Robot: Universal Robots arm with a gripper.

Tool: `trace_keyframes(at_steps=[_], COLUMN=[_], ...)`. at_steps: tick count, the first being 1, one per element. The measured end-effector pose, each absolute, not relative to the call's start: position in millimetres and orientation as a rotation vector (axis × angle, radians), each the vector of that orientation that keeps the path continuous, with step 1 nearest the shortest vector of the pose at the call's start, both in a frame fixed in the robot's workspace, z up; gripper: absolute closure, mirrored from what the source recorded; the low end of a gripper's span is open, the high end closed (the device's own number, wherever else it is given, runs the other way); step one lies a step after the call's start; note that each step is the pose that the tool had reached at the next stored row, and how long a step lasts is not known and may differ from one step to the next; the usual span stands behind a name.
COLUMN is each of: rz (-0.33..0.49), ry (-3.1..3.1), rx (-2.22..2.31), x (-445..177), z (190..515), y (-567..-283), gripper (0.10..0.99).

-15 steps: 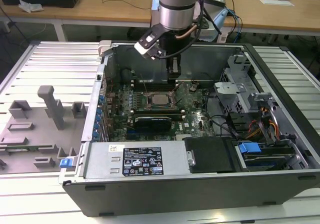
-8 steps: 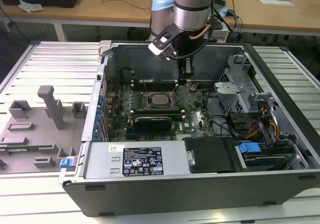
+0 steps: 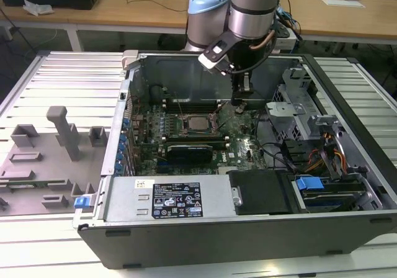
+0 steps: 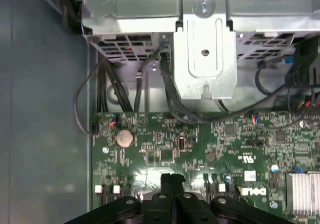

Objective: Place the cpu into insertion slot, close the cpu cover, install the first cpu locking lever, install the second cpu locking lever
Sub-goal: 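Close the cpu cover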

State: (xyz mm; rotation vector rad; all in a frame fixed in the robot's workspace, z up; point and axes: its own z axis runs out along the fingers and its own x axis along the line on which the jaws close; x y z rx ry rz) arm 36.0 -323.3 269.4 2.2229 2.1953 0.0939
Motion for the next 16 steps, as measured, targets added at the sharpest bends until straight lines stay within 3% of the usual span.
trace_keyframes(at_steps=[12, 16], rz=[0.094, 0.014], ry=[2.195, 2.242], rx=[2.223, 2.274], x=[40.9, 42.5], z=[250.8, 250.2], y=[-323.4, -323.4], gripper=[0.98, 0.98])
